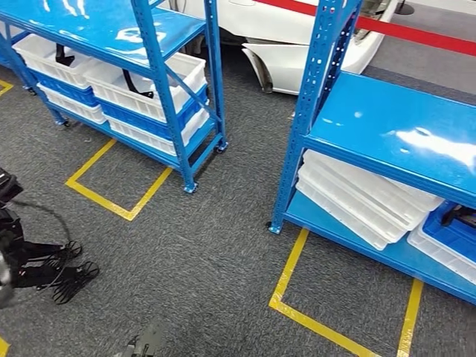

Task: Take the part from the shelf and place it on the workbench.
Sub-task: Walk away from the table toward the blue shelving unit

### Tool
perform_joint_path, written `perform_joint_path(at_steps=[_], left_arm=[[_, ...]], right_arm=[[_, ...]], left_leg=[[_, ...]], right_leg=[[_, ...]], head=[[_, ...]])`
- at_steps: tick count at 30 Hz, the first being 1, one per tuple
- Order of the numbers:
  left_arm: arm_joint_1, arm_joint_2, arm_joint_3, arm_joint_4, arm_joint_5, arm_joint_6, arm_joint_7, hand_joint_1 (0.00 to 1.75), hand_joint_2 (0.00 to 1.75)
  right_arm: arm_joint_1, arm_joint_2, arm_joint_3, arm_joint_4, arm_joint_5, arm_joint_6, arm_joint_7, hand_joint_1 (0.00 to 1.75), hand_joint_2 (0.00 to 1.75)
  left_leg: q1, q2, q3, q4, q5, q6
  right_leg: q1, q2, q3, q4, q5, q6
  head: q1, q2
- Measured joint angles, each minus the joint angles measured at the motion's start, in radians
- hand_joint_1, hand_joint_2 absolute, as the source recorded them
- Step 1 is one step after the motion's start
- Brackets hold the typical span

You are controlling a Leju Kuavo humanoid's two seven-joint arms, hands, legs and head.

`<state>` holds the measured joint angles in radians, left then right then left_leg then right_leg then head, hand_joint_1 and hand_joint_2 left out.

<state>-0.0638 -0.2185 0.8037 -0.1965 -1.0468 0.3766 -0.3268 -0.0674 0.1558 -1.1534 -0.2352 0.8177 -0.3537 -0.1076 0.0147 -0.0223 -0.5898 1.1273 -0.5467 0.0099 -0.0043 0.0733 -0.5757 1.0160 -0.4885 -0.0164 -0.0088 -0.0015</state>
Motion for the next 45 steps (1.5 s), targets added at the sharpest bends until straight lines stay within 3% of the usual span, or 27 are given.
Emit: perform_joint_path(at_steps=[1,3,5,7,9,11,12,13,15,17,18,20,22,25,26,27,28,29,31,33,35,36,38,40,42,43,45], left_arm=[[0.0,0.0,0.0,0.0,0.0,-0.001,-0.001,0.0,0.0],[-0.002,0.002,0.002,0.0,0.002,-0.004,-0.004,0.0,0.0],[-0.006,0.001,0.002,0.0,0.008,-0.009,-0.009,0.0,0.0],[-0.008,0.001,0.003,0.0,0.012,-0.017,-0.016,0.0,0.0],[-0.005,0.001,0.005,0.0,0.014,-0.026,-0.023,0.0,0.0],[-0.002,0.001,0.007,0.0,0.015,-0.032,-0.028,0.0,0.0],[-0.002,0.001,0.008,0.0,0.015,-0.034,-0.029,0.0,0.0],[-0.002,0.001,0.009,0.0,0.015,-0.036,-0.03,0.0,0.0],[-0.003,0.001,0.01,0.0,0.015,-0.04,-0.034,0.0,0.0],[-0.002,0.001,0.01,0.0,0.016,-0.042,-0.038,0.0,0.0],[-0.002,0.001,0.011,0.0,0.016,-0.044,-0.04,0.0,0.0],[-0.004,0.001,0.011,0.0,0.016,-0.048,-0.042,0.0,0.0],[-0.007,0.001,0.011,0.0,0.016,-0.05,-0.042,0.0,0.0],[-0.004,0.002,0.012,0.0,0.016,-0.057,-0.043,0.0,0.0],[-0.002,0.002,0.012,0.0,0.017,-0.06,-0.044,0.0,0.0],[0.0,0.002,0.013,0.0,0.017,-0.063,-0.044,0.0,0.0],[0.001,0.003,0.013,0.0,0.017,-0.065,-0.045,0.0,0.0],[0.001,0.003,0.013,0.0,0.018,-0.067,-0.045,0.0,0.0],[0.001,0.004,0.013,0.0,0.018,-0.069,-0.046,0.0,0.0],[0.001,0.007,0.014,0.0,0.02,-0.071,-0.047,0.0,0.0],[0.0,0.008,0.014,0.0,0.022,-0.072,-0.049,0.0,0.0],[-0.001,0.008,0.014,0.0,0.022,-0.073,-0.05,0.0,0.0],[-0.003,0.008,0.015,0.0,0.022,-0.078,-0.056,0.0,0.0],[0.0,0.008,0.015,0.0,0.022,-0.082,-0.06,0.0,0.0],[0.002,0.008,0.015,0.0,0.022,-0.084,-0.062,0.0,0.0],[0.002,0.008,0.015,0.0,0.023,-0.084,-0.062,0.0,0.0],[0.001,0.008,0.015,0.0,0.023,-0.086,-0.062,0.0,0.0]], right_arm=[[-0.001,0.001,0.0,0.0,0.001,0.0,0.0,0.0,0.0],[0.0,0.002,0.0,0.0,0.002,0.0,0.0,0.0,0.0],[0.006,0.002,0.0,0.0,0.003,0.0,0.0,0.0,0.0],[0.009,0.002,0.0,0.001,0.004,0.0,0.0,0.0,0.0],[0.004,0.002,0.0,0.001,0.005,0.0,0.0,0.0,0.0],[0.001,0.002,0.0,0.001,0.006,0.001,0.0,0.0,0.0],[0.002,0.001,0.0,0.001,0.007,0.002,0.0,0.0,0.0],[0.004,0.001,0.0,0.001,0.007,0.003,0.0,0.0,0.0],[0.005,0.0,0.0,0.001,0.008,0.003,0.0,0.0,0.0],[0.001,-0.001,0.0,0.001,0.01,0.004,0.0,0.0,0.0],[-0.001,-0.001,0.0,0.001,0.01,0.005,0.0,0.0,0.0],[0.0,-0.001,0.001,0.001,0.01,0.005,0.0,0.0,0.0],[0.002,-0.001,0.001,0.001,0.011,0.005,0.0,0.0,0.0],[-0.001,-0.001,0.001,0.001,0.012,0.005,0.0,0.0,0.0],[-0.001,-0.001,0.001,0.001,0.012,0.005,0.0,0.0,0.0],[-0.001,-0.001,0.001,0.001,0.012,0.005,0.0,0.0,0.0],[0.0,-0.001,0.001,0.001,0.012,0.005,0.0,0.0,0.0],[0.001,-0.001,0.001,0.001,0.013,0.005,0.0,0.0,0.0],[0.001,0.001,0.001,0.001,0.013,0.005,0.0,0.0,0.0],[0.0,0.003,0.001,0.001,0.013,0.005,0.0,0.0,0.0],[0.003,0.003,0.001,0.001,0.013,0.006,0.0,0.0,0.0],[0.006,0.004,0.001,0.001,0.013,0.006,0.0,0.0,0.0],[0.006,0.004,0.001,0.001,0.014,0.006,0.0,0.0,0.0],[0.002,0.004,0.001,0.001,0.016,0.006,0.0,0.0,0.0],[0.001,0.004,0.001,0.001,0.016,0.006,0.0,0.0,0.0],[0.002,0.004,0.001,0.001,0.016,0.006,0.0,0.0,0.0],[0.005,0.002,0.001,0.001,0.016,0.006,0.0,0.0,0.0]], left_leg=[[0.0,-0.019,0.019,-0.055,0.024,0.004],[-0.001,-0.045,0.035,-0.1,0.033,0.006],[-0.001,-0.034,0.039,-0.11,0.035,0.009],[0.004,-0.015,0.046,-0.121,0.04,0.017],[0.005,0.01,0.051,-0.126,0.04,0.022],[0.006,0.037,0.052,-0.125,0.037,0.023],[0.006,0.048,0.053,-0.125,0.034,0.022],[0.007,0.057,0.056,-0.125,0.031,0.02],[0.008,0.074,0.065,-0.125,0.023,0.011],[0.003,0.092,0.075,-0.123,0.013,-0.003],[0.0,0.1,0.078,-0.124,0.009,-0.009],[-0.001,0.118,0.087,-0.128,0.003,-0.019],[0.003,0.099,0.086,-0.108,-0.019,-0.026],[0.005,0.045,0.004,0.069,-0.107,-0.028],[0.004,0.037,-0.032,0.135,-0.128,-0.027],[0.003,0.034,-0.054,0.168,-0.127,-0.025],[0.003,0.032,-0.058,0.158,-0.104,-0.021],[0.002,0.025,-0.044,0.11,-0.064,-0.015],[0.002,-0.017,0.002,-0.021,0.015,-0.001],[0.002,-0.057,0.029,-0.092,0.038,0.006],[0.0,-0.054,0.034,-0.104,0.034,0.007],[0.001,-0.044,0.037,-0.11,0.037,0.009],[0.005,-0.02,0.045,-0.121,0.04,0.017],[0.005,0.01,0.05,-0.124,0.039,0.021],[0.005,0.038,0.052,-0.124,0.036,0.021],[0.005,0.049,0.054,-0.124,0.033,0.019],[0.006,0.069,0.063,-0.124,0.026,0.013]], right_leg=[[0.0,0.013,0.0,0.001,-0.001,0.003],[-0.003,0.033,-0.005,0.002,0.0,0.014],[-0.008,0.044,-0.009,0.0,0.001,0.027],[-0.006,0.012,-0.022,0.029,-0.021,0.039],[-0.006,-0.04,-0.071,0.133,-0.078,0.05],[-0.011,-0.06,-0.131,0.25,-0.121,0.06],[-0.014,-0.064,-0.142,0.269,-0.117,0.064],[-0.017,-0.068,-0.132,0.249,-0.095,0.067],[-0.019,-0.098,-0.071,0.126,-0.026,0.07],[-0.011,-0.133,-0.021,0.024,0.006,0.059],[-0.007,-0.141,-0.013,0.006,0.005,0.051],[-0.004,-0.125,-0.013,0.003,0.0,0.034],[-0.008,-0.107,-0.009,0.0,0.0,0.02],[-0.008,-0.074,-0.006,-0.002,-0.001,0.004],[-0.007,-0.059,-0.005,-0.002,-0.002,0.001],[-0.006,-0.045,-0.003,-0.001,-0.003,0.0],[-0.004,-0.03,0.0,-0.001,-0.004,0.0],[-0.003,-0.016,0.004,-0.001,-0.006,0.0],[-0.002,0.011,0.01,0.0,-0.01,0.004],[-0.005,0.034,0.005,0.002,-0.01,0.013],[-0.012,0.055,-0.002,-0.001,-0.006,0.028],[-0.012,0.05,-0.003,0.0,-0.008,0.035],[-0.009,0.002,-0.024,0.045,-0.038,0.047],[-0.01,-0.051,-0.085,0.165,-0.097,0.058],[-0.014,-0.064,-0.141,0.267,-0.124,0.066],[-0.016,-0.068,-0.142,0.267,-0.109,0.069],[-0.017,-0.086,-0.085,0.149,-0.039,0.069]], head=[[0.0,0.0],[0.001,0.0],[0.0,0.0],[0.003,0.0],[0.006,0.0],[0.007,0.0],[0.006,0.0],[0.006,0.0],[0.007,0.0],[0.007,0.0],[0.006,0.0],[0.005,0.0],[0.004,0.0],[0.002,0.0],[0.001,0.0],[0.001,0.0],[0.001,0.0],[0.001,0.0],[0.002,0.0],[0.002,0.0],[0.001,0.0],[0.001,0.0],[0.003,0.0],[0.005,0.0],[0.004,0.0],[0.004,0.0],[0.005,0.0]])
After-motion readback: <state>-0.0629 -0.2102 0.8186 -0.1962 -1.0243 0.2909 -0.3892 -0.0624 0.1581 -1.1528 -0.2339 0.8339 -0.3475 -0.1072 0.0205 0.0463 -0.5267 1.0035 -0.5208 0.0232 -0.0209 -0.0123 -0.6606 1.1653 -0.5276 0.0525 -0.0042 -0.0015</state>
